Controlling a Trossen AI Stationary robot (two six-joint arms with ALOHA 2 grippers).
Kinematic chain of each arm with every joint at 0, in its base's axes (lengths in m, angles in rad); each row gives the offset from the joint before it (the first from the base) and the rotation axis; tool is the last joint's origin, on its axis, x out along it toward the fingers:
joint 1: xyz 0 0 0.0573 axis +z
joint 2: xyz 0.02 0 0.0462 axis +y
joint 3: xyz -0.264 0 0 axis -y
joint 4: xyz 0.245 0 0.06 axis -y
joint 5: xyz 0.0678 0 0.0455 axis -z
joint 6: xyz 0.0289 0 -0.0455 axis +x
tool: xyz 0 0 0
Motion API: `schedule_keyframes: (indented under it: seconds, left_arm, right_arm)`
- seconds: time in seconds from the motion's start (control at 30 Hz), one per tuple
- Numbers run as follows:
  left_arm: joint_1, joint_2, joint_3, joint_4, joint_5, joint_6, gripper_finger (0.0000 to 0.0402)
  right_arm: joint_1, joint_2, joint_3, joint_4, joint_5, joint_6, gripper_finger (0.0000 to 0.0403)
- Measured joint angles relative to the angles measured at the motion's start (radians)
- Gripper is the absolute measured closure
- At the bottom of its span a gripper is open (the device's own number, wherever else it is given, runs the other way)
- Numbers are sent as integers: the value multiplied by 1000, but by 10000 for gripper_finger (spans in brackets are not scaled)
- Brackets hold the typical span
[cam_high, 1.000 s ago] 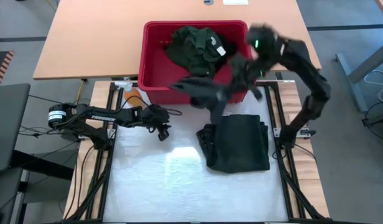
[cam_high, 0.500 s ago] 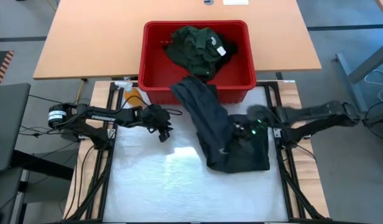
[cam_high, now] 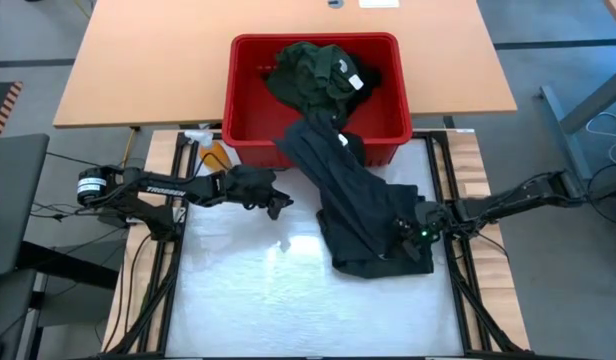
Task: Fold laundry
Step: Remove the black shorts from the red bin
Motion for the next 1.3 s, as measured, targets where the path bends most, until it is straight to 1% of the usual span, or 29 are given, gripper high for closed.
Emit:
schedule_keyframes:
  seconds: [0.17, 0.27, 0.37, 0.47, 0.63, 0.7, 0.77, 0.83, 0.9, 0.93, 1.03, 1.1, 1.17, 1.2, 1.27, 1.3]
  left_arm:
    - [-23, 0, 0, 3, -25, -22, 277]
    - [-24, 0, 0, 3, -25, 11, 277]
    - [-23, 0, 0, 2, -14, 53, 277]
    - [-16, 0, 0, 2, 32, 96, 277]
    - [17, -19, 18, -11, 139, 167, 277]
    - [32, -40, 41, -17, 163, 190, 280]
    - [46, -64, 69, -27, 157, 226, 282]
    - [51, -86, 105, -33, 123, 278, 283]
    - [51, -110, 150, -31, 77, 369, 281]
    - [51, -120, 177, -37, 51, 415, 279]
    - [51, -133, 268, -92, -69, 546, 268]
    - [66, -125, 339, -157, -127, 653, 257]
    - [92, -101, 421, -228, -139, 752, 243]
    - [108, -85, 460, -268, -137, 779, 236]
    - [134, -50, 527, -362, -117, 798, 220]
    - [144, -30, 556, -395, -108, 798, 211]
  right_arm:
    - [-5, 1, 0, 1, 15, -91, 283]
    - [-29, 1, 24, -7, 14, -104, 259]
    - [-50, 3, 67, -25, 14, -100, 247]
    - [-66, 2, 132, -151, 3, -106, 247]
    - [-86, 9, 263, -527, 2, -200, 257]
    - [-97, 18, 312, -645, 23, -227, 259]
    - [-110, 19, 360, -709, 47, -247, 260]
    - [-122, 17, 405, -727, 70, -259, 260]
    - [-137, 17, 445, -751, 98, -268, 261]
    - [-142, 17, 466, -762, 114, -272, 261]
    - [-159, 16, 525, -789, 173, -308, 261]
    - [-171, 16, 553, -782, 240, -353, 261]
    - [-186, 16, 573, -742, 336, -419, 261]
    - [-195, 16, 583, -713, 401, -455, 261]
    - [-215, 19, 589, -630, 518, -517, 260]
    - [-230, 24, 589, -580, 557, -555, 259]
